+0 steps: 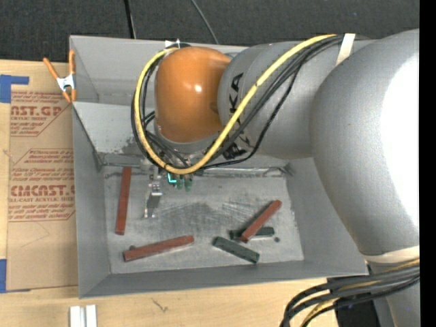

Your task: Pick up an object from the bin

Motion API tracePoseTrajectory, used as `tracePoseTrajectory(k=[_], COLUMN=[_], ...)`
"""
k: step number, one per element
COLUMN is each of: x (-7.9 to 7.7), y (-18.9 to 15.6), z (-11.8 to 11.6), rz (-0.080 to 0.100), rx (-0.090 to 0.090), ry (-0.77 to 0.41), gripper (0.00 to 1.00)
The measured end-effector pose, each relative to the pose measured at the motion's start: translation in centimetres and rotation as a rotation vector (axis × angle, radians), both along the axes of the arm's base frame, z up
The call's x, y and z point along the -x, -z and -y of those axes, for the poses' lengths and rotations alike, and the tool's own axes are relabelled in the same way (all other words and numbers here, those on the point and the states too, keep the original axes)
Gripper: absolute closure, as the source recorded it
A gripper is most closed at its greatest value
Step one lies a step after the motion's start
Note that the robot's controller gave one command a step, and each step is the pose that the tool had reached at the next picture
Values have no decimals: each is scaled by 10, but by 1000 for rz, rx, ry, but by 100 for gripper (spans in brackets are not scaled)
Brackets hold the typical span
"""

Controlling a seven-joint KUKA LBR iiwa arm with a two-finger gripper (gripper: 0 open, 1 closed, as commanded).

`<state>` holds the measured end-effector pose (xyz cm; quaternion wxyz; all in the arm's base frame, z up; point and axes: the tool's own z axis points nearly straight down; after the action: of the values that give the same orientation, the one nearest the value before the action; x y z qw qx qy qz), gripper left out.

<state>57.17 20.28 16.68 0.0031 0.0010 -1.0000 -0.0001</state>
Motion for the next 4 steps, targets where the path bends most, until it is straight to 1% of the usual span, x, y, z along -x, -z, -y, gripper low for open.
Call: tracePoseTrajectory(k=[1, 2, 3, 4], x=[-2, 47, 76, 87], y=[-4, 52, 56, 50], z=[1, 25, 42, 23], rz=[7, 13, 0, 5], rx=[-1, -3, -2, -3], ry=[2, -293, -427, -382], gripper=[0, 0, 0, 0])
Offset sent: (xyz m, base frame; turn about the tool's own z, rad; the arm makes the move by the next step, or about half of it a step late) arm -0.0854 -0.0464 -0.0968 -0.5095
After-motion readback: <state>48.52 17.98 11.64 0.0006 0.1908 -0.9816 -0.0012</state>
